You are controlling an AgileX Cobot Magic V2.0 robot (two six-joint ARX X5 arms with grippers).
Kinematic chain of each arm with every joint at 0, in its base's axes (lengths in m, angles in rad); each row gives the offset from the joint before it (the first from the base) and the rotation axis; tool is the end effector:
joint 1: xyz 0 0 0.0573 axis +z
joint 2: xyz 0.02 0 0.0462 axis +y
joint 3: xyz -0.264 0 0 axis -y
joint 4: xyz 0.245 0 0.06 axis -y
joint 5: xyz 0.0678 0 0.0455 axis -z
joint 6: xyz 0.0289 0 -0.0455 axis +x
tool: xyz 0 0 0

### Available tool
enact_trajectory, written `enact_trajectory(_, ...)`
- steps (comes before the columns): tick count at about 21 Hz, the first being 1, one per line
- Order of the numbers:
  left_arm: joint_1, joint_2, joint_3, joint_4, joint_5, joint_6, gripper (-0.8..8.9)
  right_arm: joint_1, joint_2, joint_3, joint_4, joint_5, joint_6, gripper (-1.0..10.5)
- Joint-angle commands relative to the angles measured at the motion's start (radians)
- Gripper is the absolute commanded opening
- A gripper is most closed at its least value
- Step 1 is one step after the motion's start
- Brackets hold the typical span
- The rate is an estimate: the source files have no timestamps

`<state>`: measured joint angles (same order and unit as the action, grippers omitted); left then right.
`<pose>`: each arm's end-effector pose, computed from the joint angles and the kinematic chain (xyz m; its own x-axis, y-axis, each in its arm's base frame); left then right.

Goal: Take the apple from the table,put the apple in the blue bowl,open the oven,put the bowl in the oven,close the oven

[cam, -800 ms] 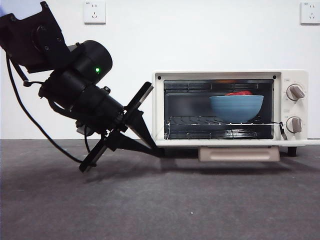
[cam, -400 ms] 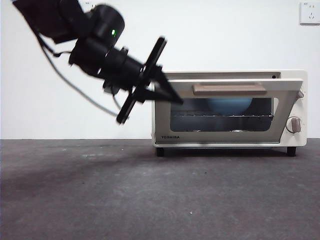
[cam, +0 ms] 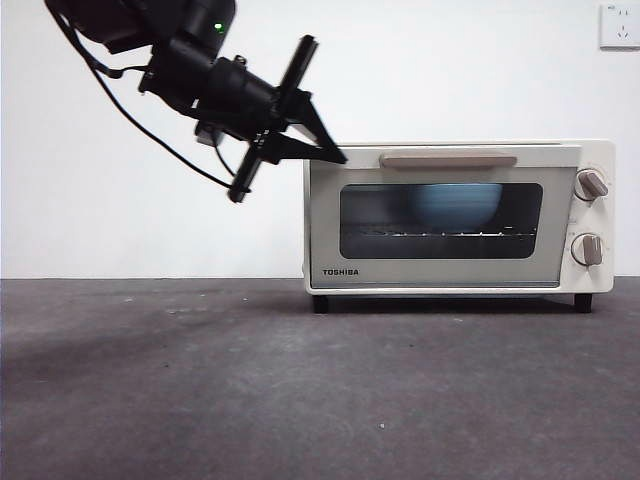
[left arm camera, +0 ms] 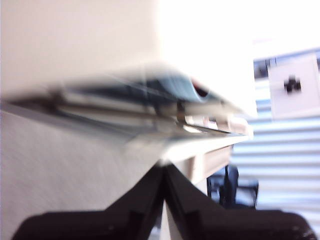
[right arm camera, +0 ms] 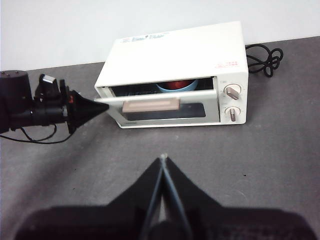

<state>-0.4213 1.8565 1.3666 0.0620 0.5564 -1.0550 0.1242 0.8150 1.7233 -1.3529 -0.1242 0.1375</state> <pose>0.3796 -0.1868 0.2561 0.4891 -0.7979 -0.3524 0.0581 0.4329 -0.8996 0.0287 0.0072 0.4842 0.8736 0.2339 -0.4268 -0.1732 0.9689 0.1765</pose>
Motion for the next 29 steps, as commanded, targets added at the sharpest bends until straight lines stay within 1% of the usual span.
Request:
enact_trajectory(1,0.032,0.001,-0.004,-0.006,-0.006,-0.001,-0.07,0.0,-0.002,-0.008,-0.024,-0.003,-0.01,0.0)
enact_trajectory(4,0.06,0.001,-0.004,-0.018,0.005,-0.001,-0.07,0.0,-0.002,-0.008,-0.024,-0.003,-0.009,0.0)
enact_trajectory(8,0.085,-0.001,-0.004,-0.016,0.1,0.016,-0.07,0.0,-0.002,-0.008,-0.024,-0.003,-0.009,0.0)
enact_trajectory(9,0.091,-0.004,-0.004,-0.016,0.136,0.046,-0.07,0.0,-0.002,-0.008,-0.024,-0.003,-0.009,0.0)
enact_trajectory(12,0.105,-0.028,-0.004,-0.039,0.246,0.212,-0.07,0.0,-0.002,-0.008,-0.024,0.003,-0.01,0.0)
enact_trajectory(14,0.108,-0.066,-0.003,-0.119,0.267,0.323,-0.07,0.0,-0.002,-0.008,-0.024,0.016,-0.009,0.0)
enact_trajectory(17,0.108,-0.149,-0.004,-0.284,0.225,0.519,-0.07,0.0,0.003,-0.008,-0.024,0.05,-0.008,0.0)
enact_trajectory(19,0.108,-0.214,-0.004,-0.389,0.177,0.644,-0.07,0.0,0.008,-0.008,-0.024,0.068,-0.009,0.0)
enact_trajectory(22,0.108,-0.319,-0.004,-0.518,0.103,0.786,-0.07,0.0,0.022,-0.008,-0.024,0.089,-0.008,0.0)
enact_trajectory(25,0.108,-0.431,-0.004,-0.61,0.05,0.864,-0.05,0.0,0.039,-0.008,-0.024,0.106,-0.008,0.0)
enact_trajectory(29,0.126,-0.589,-0.003,-0.669,-0.007,0.905,-0.04,0.0,0.069,-0.008,-0.024,0.107,-0.008,0.0)
